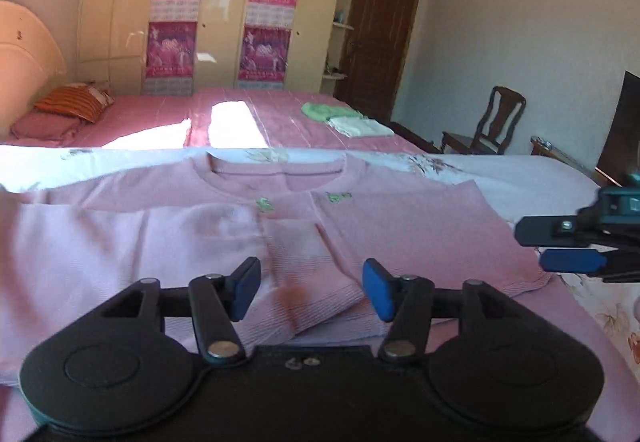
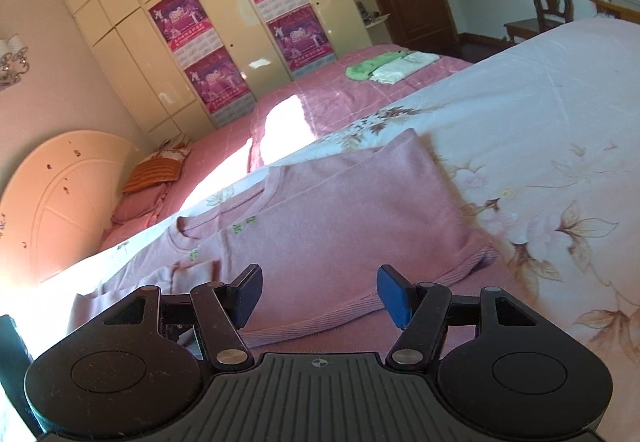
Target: Fold small clothes
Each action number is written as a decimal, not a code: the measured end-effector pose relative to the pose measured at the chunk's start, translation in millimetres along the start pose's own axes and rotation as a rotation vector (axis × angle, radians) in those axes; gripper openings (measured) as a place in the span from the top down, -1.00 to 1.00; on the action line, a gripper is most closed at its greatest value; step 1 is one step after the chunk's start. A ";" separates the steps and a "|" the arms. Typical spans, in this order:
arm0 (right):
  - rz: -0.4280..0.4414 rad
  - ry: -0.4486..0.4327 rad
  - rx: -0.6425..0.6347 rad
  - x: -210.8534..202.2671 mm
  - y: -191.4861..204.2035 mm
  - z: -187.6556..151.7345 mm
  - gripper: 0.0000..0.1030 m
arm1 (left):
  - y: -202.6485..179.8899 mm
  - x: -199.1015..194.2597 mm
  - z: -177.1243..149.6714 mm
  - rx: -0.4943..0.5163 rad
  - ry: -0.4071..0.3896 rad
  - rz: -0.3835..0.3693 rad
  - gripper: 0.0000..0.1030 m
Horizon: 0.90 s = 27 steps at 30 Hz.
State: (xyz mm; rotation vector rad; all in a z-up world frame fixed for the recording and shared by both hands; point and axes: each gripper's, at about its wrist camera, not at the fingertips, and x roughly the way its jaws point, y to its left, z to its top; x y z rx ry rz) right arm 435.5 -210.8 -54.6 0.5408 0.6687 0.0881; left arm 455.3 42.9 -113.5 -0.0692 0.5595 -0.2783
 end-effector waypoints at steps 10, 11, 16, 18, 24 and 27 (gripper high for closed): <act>0.199 0.222 -0.054 84.6 56.1 -25.6 0.15 | 119.5 -102.9 -40.1 -0.124 0.070 0.388 -0.02; 0.199 0.238 -0.063 90.5 60.5 -28.4 0.15 | 124.5 -101.7 -39.4 -0.128 0.079 0.390 -0.02; 0.161 0.236 -0.248 100.9 84.9 -36.7 0.90 | 137.0 -91.7 -36.6 -0.148 0.079 0.398 0.03; 0.172 0.179 -0.285 87.7 87.1 -30.4 0.90 | 138.0 -89.7 -33.3 -0.144 0.072 0.401 0.09; 0.073 -0.015 -0.309 38.5 49.9 3.4 0.90 | 140.4 -88.5 -33.3 -0.148 0.068 0.388 0.17; 0.033 0.060 -0.262 50.8 21.4 3.9 0.90 | 138.4 -88.1 -31.6 -0.135 0.070 0.383 0.24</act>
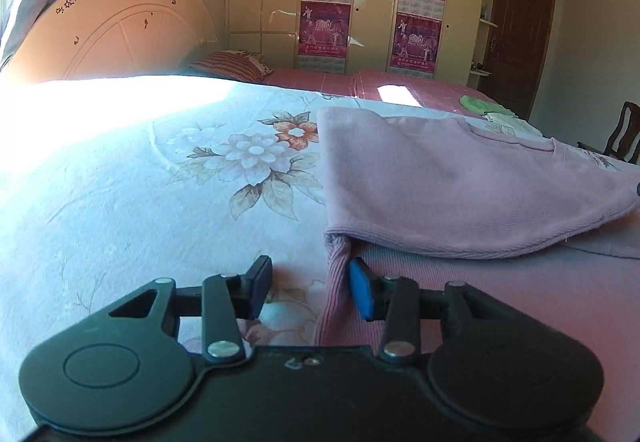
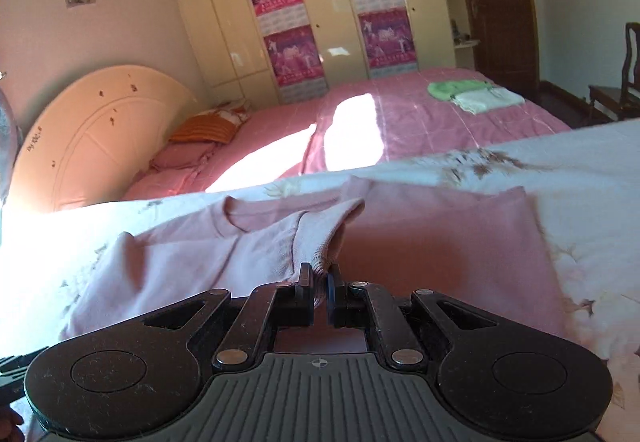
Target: Fold small clothes
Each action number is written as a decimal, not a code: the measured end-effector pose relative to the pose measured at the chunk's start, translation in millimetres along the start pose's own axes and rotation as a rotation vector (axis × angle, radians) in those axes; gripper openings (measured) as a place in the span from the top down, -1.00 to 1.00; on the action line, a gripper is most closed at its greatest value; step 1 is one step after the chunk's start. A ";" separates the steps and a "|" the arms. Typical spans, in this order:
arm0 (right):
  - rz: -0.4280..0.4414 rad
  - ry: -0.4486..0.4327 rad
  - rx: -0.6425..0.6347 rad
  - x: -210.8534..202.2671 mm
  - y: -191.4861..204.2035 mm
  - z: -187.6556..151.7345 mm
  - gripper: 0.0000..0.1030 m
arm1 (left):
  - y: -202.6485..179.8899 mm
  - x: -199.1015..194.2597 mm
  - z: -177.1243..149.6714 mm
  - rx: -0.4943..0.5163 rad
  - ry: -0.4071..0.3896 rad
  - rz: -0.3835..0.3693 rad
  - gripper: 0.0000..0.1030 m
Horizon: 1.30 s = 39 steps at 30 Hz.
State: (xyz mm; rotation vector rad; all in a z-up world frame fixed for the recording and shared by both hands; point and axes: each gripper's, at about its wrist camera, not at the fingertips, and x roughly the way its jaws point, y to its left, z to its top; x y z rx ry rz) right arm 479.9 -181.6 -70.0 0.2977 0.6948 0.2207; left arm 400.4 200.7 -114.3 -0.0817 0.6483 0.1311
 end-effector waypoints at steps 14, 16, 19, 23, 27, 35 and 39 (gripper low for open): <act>-0.009 0.012 -0.037 -3.3 -3.0 -17.4 0.90 | 9.4 -16.6 9.7 -0.062 -0.070 -0.056 0.17; -0.027 0.036 -0.040 5.1 -4.4 -19.5 0.90 | 4.3 -27.0 14.1 -0.075 -0.129 -0.085 0.11; -0.112 0.027 -0.015 5.2 -12.5 -20.9 0.89 | -11.2 -24.3 23.3 -0.050 -0.143 -0.145 -0.09; -0.070 -0.020 0.029 -14.5 -17.1 -12.0 0.89 | -32.7 -8.2 30.2 -0.005 -0.104 -0.247 -0.11; -0.037 0.048 0.086 4.8 -21.6 -11.1 -0.40 | -50.0 -5.6 19.2 0.031 -0.099 -0.239 -0.11; 0.080 0.060 -0.076 18.3 22.8 9.2 0.87 | -40.6 8.9 4.1 0.058 -0.037 -0.105 -0.10; 0.169 -0.248 -0.151 -51.6 53.6 46.0 0.87 | -33.9 6.9 6.8 0.022 -0.075 -0.099 -0.10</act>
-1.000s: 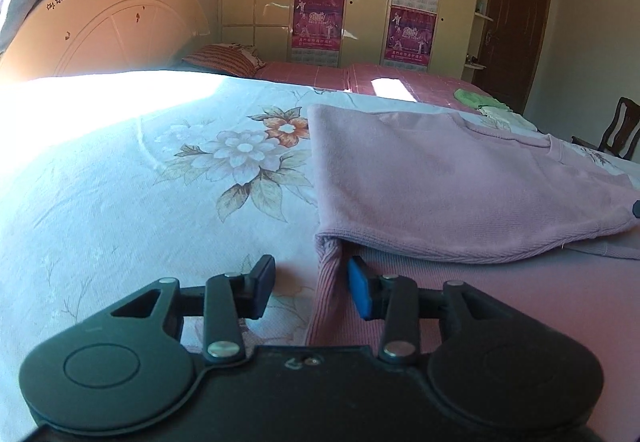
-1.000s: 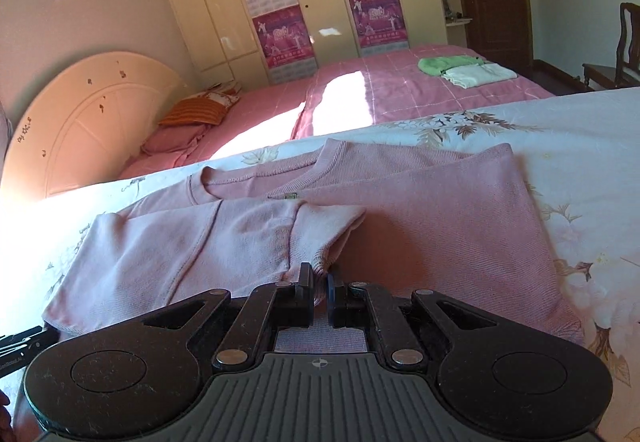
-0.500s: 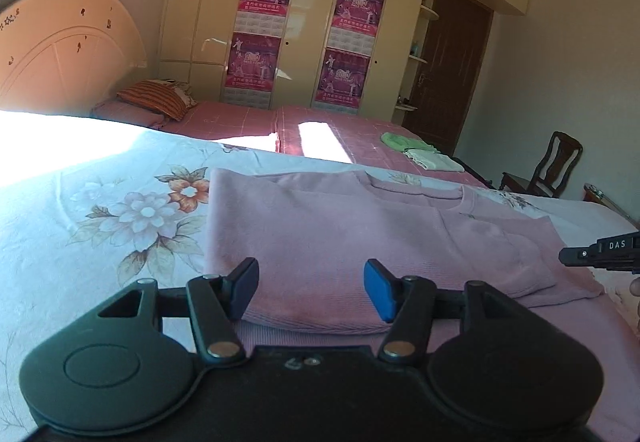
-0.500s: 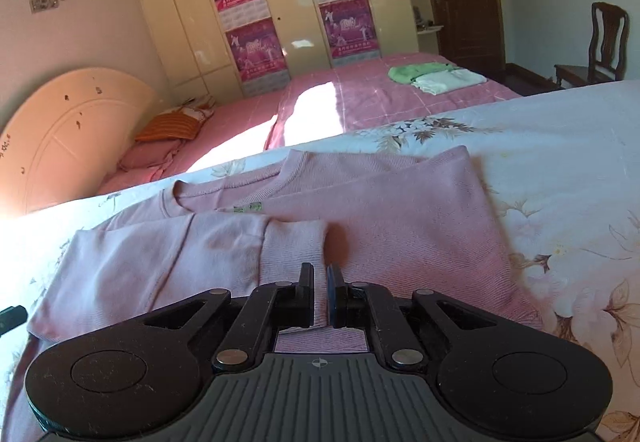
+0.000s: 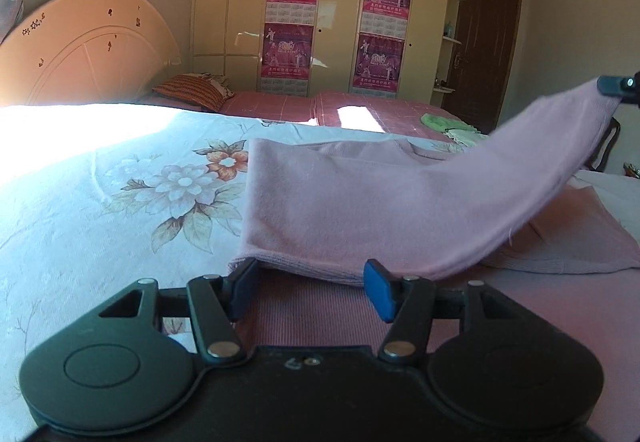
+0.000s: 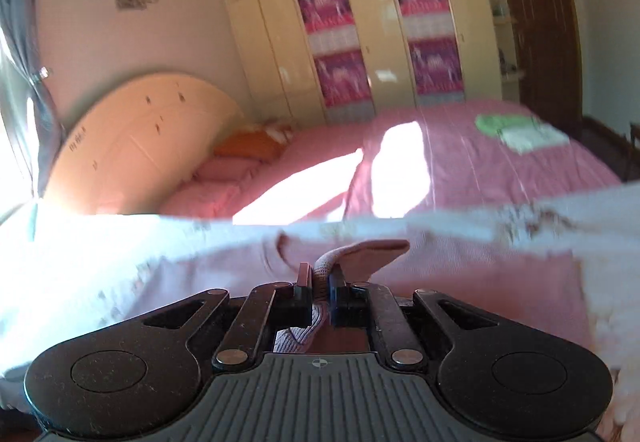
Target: Fold small clothes
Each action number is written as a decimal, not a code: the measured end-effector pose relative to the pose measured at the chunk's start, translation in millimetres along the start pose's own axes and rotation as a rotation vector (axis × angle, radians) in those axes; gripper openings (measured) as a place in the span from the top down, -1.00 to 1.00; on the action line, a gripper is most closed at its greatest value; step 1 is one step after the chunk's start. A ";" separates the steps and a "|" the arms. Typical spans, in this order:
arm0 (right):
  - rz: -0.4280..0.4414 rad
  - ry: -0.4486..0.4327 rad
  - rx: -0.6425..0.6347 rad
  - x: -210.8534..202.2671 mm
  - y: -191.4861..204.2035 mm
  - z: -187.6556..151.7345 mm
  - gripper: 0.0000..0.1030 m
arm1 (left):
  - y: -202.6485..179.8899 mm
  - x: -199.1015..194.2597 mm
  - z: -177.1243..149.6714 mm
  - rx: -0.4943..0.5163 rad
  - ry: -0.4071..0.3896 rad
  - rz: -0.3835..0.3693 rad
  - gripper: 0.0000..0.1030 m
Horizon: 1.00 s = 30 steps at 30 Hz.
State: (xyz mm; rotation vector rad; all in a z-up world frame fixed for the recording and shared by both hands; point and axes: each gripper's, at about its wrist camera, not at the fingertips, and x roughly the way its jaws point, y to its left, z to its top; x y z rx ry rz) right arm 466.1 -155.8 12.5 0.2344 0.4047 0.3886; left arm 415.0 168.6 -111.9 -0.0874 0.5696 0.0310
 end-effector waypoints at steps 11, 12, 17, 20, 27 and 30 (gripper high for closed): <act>-0.152 0.257 0.054 35.2 -54.5 -90.8 0.87 | -1.5 7.7 -1.6 0.012 0.031 -0.011 -0.14; -0.160 0.271 0.053 36.0 -57.6 -93.9 0.87 | -2.4 6.9 -0.7 0.018 0.027 -0.012 -0.14; -0.173 0.320 -0.004 36.7 -64.9 -104.2 0.87 | -14.7 7.4 3.9 0.072 -0.004 -0.059 -0.16; -0.232 0.300 -0.016 30.8 -64.4 -99.9 0.46 | -7.3 13.9 10.2 0.017 0.060 0.003 0.07; -0.179 0.209 -0.071 41.2 -47.8 -72.9 0.46 | -53.9 9.3 41.2 0.108 -0.082 -0.121 -0.42; -0.190 0.297 -0.094 71.6 -46.0 -88.4 0.60 | -77.3 39.1 36.9 0.124 -0.022 -0.157 -0.32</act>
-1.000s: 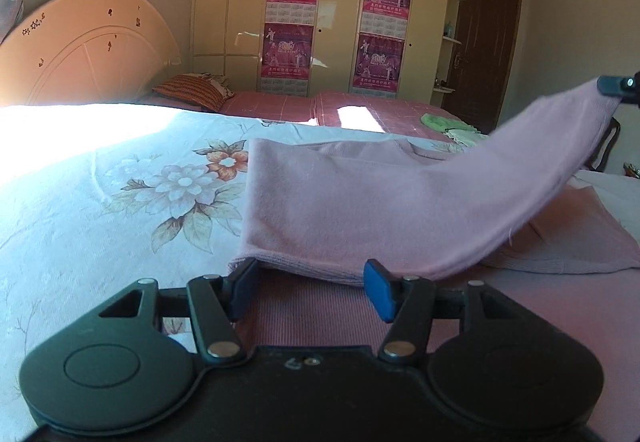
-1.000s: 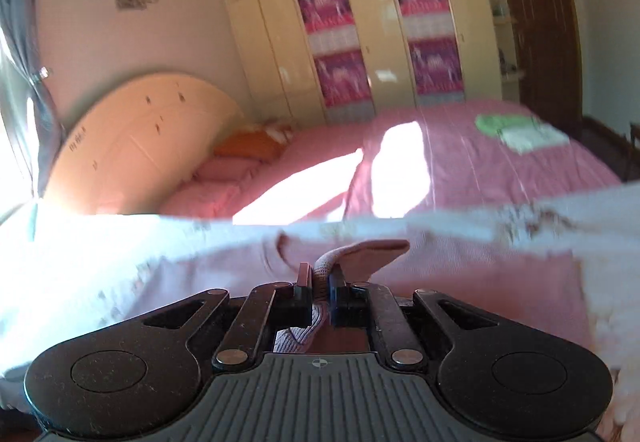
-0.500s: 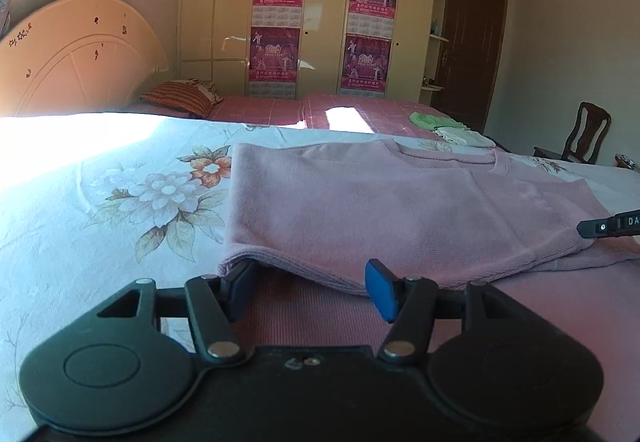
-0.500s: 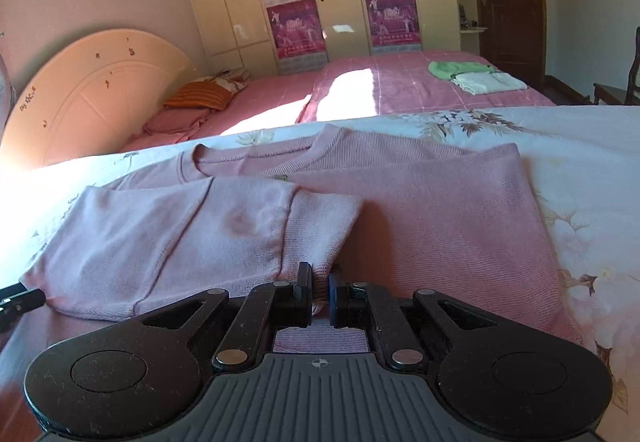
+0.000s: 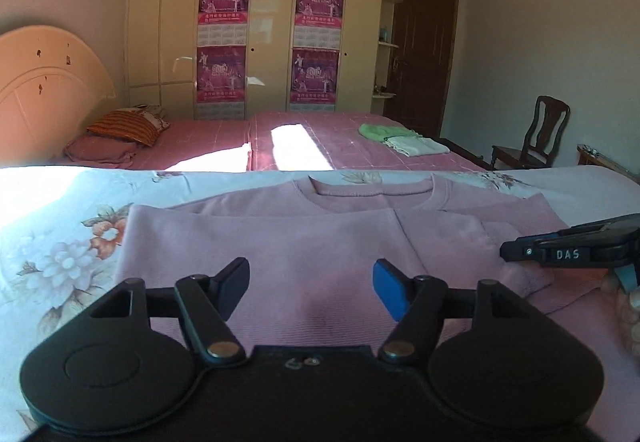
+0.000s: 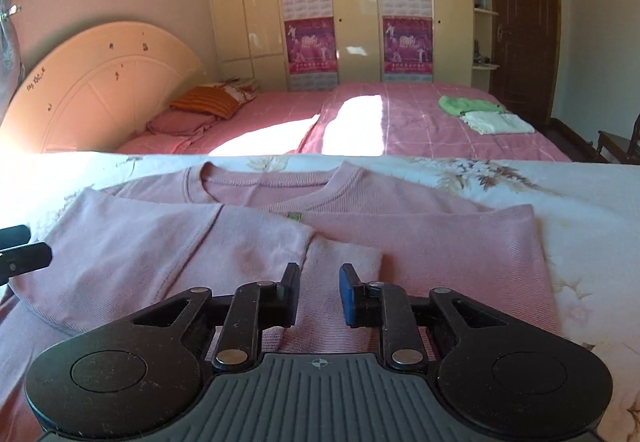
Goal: Fold small clothes
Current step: 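Open both grippers and release the sweatshirt, then grasp the hem with both grippers and lift it toward the collar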
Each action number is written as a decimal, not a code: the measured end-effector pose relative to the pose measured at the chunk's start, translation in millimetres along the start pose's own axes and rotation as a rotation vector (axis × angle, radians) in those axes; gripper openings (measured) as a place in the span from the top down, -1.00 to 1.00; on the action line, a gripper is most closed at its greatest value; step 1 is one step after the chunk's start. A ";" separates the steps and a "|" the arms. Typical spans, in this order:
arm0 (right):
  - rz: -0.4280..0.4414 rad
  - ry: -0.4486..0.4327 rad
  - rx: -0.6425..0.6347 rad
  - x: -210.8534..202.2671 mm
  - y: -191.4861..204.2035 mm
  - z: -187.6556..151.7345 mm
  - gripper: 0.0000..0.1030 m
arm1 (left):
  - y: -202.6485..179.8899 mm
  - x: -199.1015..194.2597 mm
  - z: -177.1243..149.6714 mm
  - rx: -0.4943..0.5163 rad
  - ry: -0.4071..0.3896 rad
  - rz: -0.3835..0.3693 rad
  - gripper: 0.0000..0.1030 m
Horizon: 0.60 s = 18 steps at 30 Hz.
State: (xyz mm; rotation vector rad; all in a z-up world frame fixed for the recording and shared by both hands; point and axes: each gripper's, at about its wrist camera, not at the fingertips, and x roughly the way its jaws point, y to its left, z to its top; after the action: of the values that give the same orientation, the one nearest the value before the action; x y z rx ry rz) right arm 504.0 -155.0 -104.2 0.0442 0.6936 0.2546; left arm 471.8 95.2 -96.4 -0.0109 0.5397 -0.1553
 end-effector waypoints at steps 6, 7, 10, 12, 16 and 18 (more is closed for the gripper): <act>-0.004 -0.032 0.004 -5.1 -10.1 -0.8 0.60 | 33.5 25.3 -13.1 -0.061 0.060 -0.005 -0.41; 0.007 -0.055 0.022 -6.1 -12.5 3.5 0.59 | 37.9 28.6 -9.2 -0.057 0.048 0.017 -0.48; 0.018 -0.064 0.031 10.9 -8.0 15.0 0.59 | 59.5 51.2 11.6 -0.094 0.056 0.047 -0.48; 0.023 -0.063 -0.015 23.9 2.6 19.6 0.59 | 74.8 68.5 24.9 -0.097 0.055 0.065 -0.47; -0.035 -0.014 -0.077 52.6 5.5 20.2 0.59 | 115.6 99.5 27.6 -0.128 0.141 0.077 -0.39; -0.034 -0.011 -0.023 52.8 -6.5 22.6 0.57 | 126.7 91.7 26.7 -0.173 0.124 0.057 -0.22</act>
State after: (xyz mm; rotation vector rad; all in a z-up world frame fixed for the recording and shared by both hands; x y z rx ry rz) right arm 558.9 -147.3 -120.8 0.0116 0.6794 0.2294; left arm 581.4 205.8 -126.8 -0.1548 0.6752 -0.0533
